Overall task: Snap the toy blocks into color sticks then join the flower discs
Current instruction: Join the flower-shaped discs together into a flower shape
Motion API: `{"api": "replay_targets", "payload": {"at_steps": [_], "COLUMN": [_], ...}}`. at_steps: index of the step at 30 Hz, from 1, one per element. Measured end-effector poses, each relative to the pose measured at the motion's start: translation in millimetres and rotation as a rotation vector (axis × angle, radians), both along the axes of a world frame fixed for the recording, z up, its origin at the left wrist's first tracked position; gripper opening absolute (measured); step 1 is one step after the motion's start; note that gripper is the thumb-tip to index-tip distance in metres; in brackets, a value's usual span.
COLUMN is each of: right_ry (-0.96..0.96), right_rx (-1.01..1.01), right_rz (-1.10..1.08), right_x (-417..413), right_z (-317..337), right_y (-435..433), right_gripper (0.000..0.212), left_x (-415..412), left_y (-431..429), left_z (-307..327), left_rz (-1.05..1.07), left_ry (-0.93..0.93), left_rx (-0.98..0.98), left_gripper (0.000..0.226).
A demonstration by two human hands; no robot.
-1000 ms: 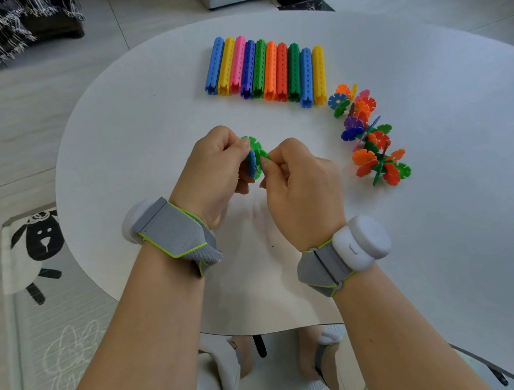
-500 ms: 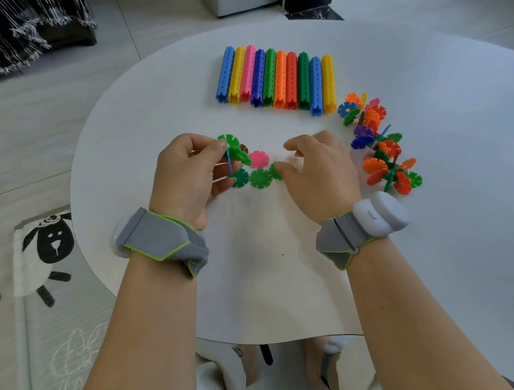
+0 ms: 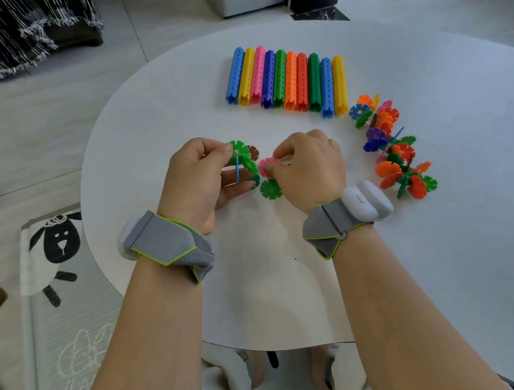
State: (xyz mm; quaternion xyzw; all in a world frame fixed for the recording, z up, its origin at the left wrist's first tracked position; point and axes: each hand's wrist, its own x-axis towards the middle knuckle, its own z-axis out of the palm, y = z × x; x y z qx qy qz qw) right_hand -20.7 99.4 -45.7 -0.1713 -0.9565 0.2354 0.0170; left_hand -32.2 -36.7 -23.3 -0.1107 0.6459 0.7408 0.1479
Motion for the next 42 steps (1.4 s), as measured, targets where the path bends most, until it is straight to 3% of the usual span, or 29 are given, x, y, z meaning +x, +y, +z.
{"api": "replay_targets", "payload": {"at_steps": [4, 12, 15, 19, 25, 30, 35, 42], "right_ry": [0.039, 0.335, 0.367, 0.341, 0.382, 0.439, 0.438, 0.551], "right_rx": [-0.078, -0.539, -0.646, -0.631, -0.58, -0.576, -0.581, -0.479], "right_rz": [0.001, 0.026, 0.057, 0.075, 0.108, 0.113, 0.126, 0.12], "right_x": [1, 26, 33, 37, 39, 39, 39, 43], "right_z": [-2, 16, 17, 14, 10, 8, 6, -1], "right_y": [1, 6, 5, 5, 3, 3, 2, -4], "right_gripper": [0.008, 0.015, 0.017, 0.026, 0.021, 0.027, 0.014, 0.01], "left_x": [1, 2, 3, 5, 4, 4, 5, 7], "left_y": [1, 8, 11, 13, 12, 14, 14, 16], "left_z": [-1, 1, 2, 1, -1, 4, 6, 5], "left_rz": [-0.034, -0.033, -0.042, -0.054, -0.083, -0.087, -0.078, -0.097], "left_ry": [-0.013, 0.003, 0.006, 0.015, -0.026, -0.052, -0.034, -0.013], "left_rx": [-0.014, 0.032, 0.017, -0.012, -0.073, -0.005, -0.019, -0.04], "left_gripper": [0.014, 0.014, 0.015, 0.016, 0.016, 0.017, 0.021, 0.023]}}
